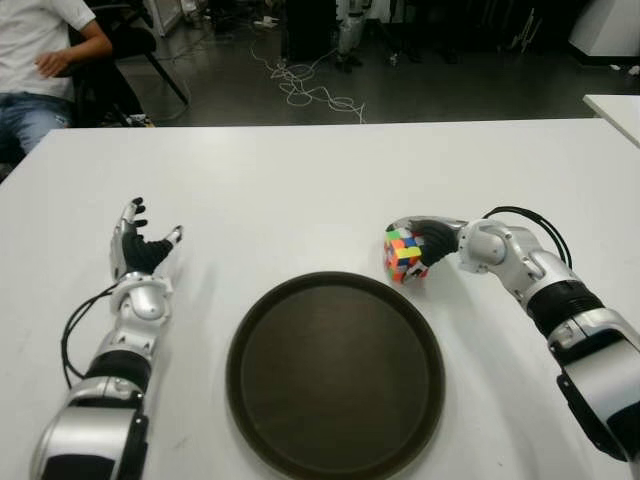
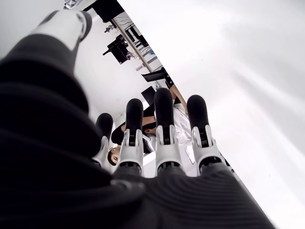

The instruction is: Pick up the Rubik's Cube and put it in the plate

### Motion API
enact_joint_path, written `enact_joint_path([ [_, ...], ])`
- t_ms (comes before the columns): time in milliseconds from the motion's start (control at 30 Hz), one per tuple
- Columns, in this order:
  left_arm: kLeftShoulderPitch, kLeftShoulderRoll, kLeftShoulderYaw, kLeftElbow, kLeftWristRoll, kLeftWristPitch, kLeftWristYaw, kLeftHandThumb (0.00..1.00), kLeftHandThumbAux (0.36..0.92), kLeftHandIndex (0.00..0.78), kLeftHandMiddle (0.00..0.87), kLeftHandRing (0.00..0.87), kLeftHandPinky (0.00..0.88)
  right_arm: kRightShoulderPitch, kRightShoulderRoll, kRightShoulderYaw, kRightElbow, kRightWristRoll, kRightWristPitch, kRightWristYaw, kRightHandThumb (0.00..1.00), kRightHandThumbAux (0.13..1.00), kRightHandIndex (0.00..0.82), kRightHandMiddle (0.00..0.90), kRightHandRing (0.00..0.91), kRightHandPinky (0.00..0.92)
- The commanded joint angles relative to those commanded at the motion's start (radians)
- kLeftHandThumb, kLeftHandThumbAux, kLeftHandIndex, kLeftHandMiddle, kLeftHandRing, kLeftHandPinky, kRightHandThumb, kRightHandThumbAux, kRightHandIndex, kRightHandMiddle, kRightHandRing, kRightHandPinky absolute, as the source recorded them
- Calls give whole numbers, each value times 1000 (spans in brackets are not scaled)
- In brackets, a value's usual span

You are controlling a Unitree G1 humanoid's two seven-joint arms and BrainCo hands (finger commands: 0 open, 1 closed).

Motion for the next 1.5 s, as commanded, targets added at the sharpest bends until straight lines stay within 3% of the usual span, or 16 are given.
enact_joint_path([
  [600, -4, 1, -3, 1, 8, 21, 13, 289, 760, 112, 184, 202, 256, -22, 27, 13, 86, -16, 13, -65, 0, 745, 56, 89, 74, 16],
  [867, -2, 1, 0, -6, 2, 23, 5, 290, 754, 109, 175, 184, 219, -10, 11, -3, 66, 13, -36, -67, 0, 771, 36, 67, 57, 4],
  [1133, -1, 2, -1, -4, 4, 19, 7, 313, 759, 122, 182, 193, 237, -14, 17, -9, 80, 20, -48, -79, 0, 774, 43, 82, 64, 6],
  [1300, -1, 2, -4, -4, 7, 19, 9, 324, 760, 120, 178, 187, 227, -14, 25, -5, 92, 5, -39, -133, 0, 742, 60, 97, 73, 16],
  [1400, 0, 2, -3, -5, 6, 17, 9, 321, 759, 117, 173, 181, 220, -7, 20, -15, 86, 10, -78, -176, 0, 757, 80, 104, 81, 28],
  [1467, 0, 3, -5, -4, 8, 17, 8, 308, 760, 115, 170, 178, 213, 0, 15, -18, 79, 9, -105, -215, 0, 788, 138, 153, 144, 103],
  [1500, 0, 3, -5, -4, 8, 17, 8, 301, 761, 114, 171, 179, 212, 3, 15, -19, 80, 7, -116, -235, 0, 818, 199, 248, 254, 232],
])
